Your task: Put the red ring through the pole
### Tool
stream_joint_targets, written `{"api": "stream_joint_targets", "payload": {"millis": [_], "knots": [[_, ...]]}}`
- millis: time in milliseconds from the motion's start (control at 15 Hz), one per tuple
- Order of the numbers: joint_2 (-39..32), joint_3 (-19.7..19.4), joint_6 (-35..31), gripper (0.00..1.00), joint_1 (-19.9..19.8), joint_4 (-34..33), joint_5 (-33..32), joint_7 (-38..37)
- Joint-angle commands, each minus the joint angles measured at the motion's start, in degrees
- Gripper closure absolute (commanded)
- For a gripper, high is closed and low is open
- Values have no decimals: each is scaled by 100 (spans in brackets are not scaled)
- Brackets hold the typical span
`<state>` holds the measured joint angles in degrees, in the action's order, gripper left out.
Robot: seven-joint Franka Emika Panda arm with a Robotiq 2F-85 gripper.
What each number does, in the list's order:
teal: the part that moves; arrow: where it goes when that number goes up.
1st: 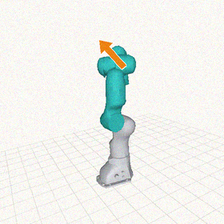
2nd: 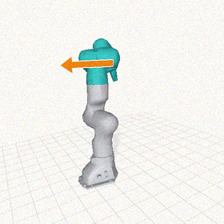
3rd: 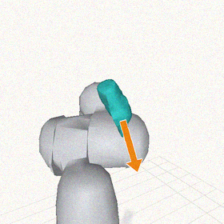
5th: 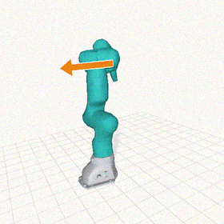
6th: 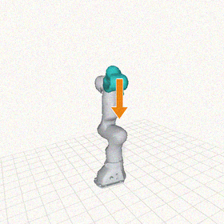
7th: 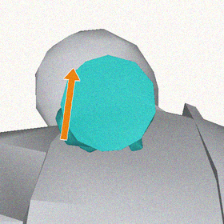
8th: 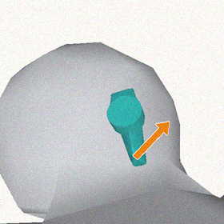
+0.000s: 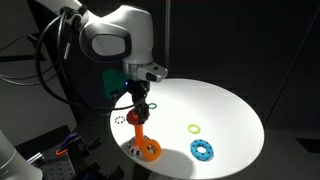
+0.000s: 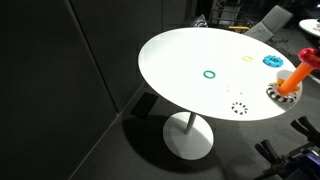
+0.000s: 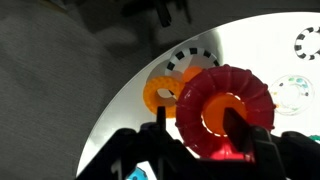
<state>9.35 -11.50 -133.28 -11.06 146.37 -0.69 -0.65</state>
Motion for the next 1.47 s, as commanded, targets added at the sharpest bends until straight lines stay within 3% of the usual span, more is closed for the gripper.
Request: {"api": "stream_joint_targets", "payload": {"millis": [0, 133, 933, 1400], "knots": [[-100, -12, 95, 8, 0, -157, 104, 148], [-108, -9, 99, 0, 2, -160, 104, 150], [-91, -96, -124, 0, -180, -184, -86, 6], [-236, -135, -619, 0, -230, -153, -110, 26]]}}
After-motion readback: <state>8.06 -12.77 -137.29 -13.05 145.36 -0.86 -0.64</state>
